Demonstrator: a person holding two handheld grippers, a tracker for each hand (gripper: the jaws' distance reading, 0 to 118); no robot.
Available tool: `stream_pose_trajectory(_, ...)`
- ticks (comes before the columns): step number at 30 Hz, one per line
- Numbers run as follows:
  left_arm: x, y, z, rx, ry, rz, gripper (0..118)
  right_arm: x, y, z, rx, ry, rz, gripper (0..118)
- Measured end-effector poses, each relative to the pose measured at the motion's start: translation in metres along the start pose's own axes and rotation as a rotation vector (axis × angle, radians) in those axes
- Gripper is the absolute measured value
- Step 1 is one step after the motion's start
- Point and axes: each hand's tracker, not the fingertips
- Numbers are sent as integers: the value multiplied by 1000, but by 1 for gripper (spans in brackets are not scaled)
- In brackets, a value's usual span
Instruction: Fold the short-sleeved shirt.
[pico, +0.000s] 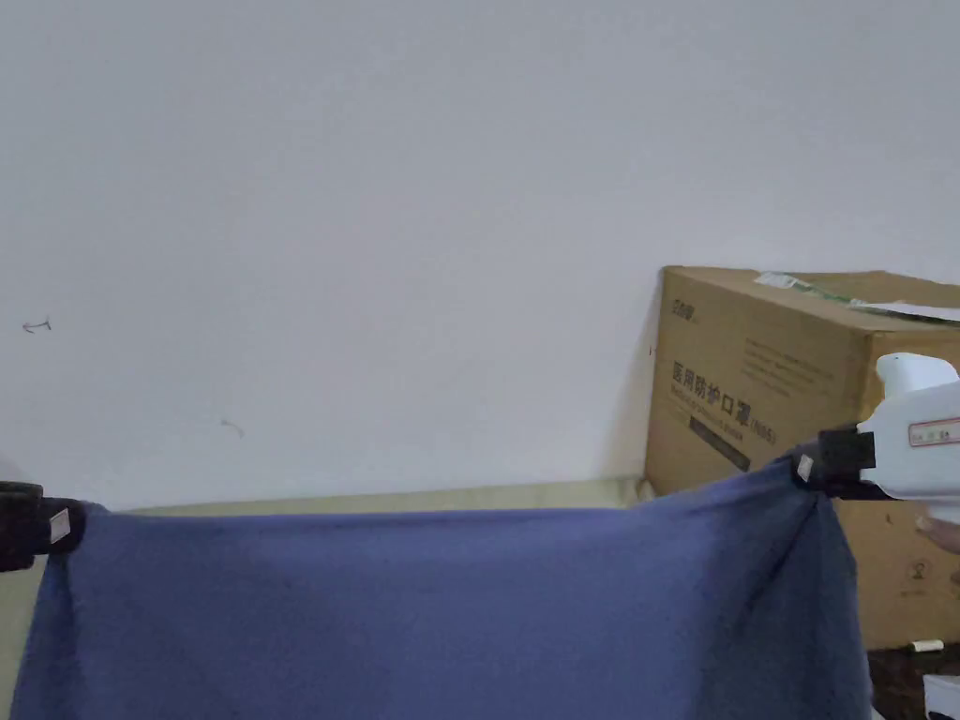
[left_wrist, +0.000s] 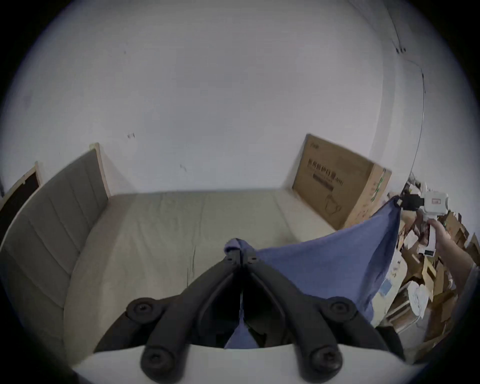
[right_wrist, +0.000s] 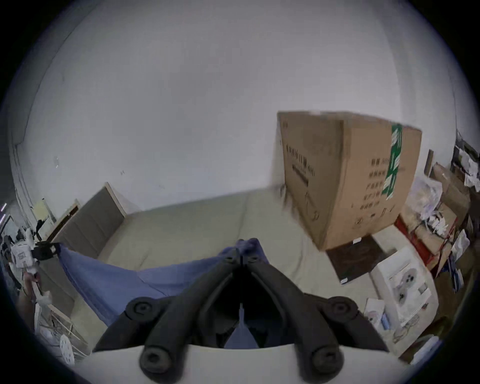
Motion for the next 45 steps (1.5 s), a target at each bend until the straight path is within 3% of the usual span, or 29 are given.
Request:
stream_pose_trajectory(10,-4,96,10,176,79,21,0,-57,118,12,212,-54,70,0)
stream_pose_trajectory(17,-27,146,-31,325,145,47,0,-95,179,-39,349,-110,118,0)
stream_pose_trajectory(21,-37,172,-62,339,227,6,0,-107,202,-69,403,-96,105,0)
stream_pose_trajectory(28,-49,193,-127,331,291,-19,0,-125,206,-133,416,-161,151,0)
stream_pose_trajectory(35,-55,122,-210,66,278,44,0,-97,116,-215,203,-195,116,0)
stream_pose_trajectory(40,-61,-21,-255,-219,210,150,0,-46,-31,-264,-130,-179,-28,0)
stream_pose_trajectory(42,-58,-87,-256,-321,184,174,0,-17,-100,-263,-209,-74,-144,0)
stream_pose_trajectory(43,-57,-119,-253,-373,195,171,0,-4,-133,-262,-265,-68,-164,0)
stream_pose_trajectory(45,-59,-177,-241,-465,185,170,0,17,-195,-249,-404,-133,-98,0)
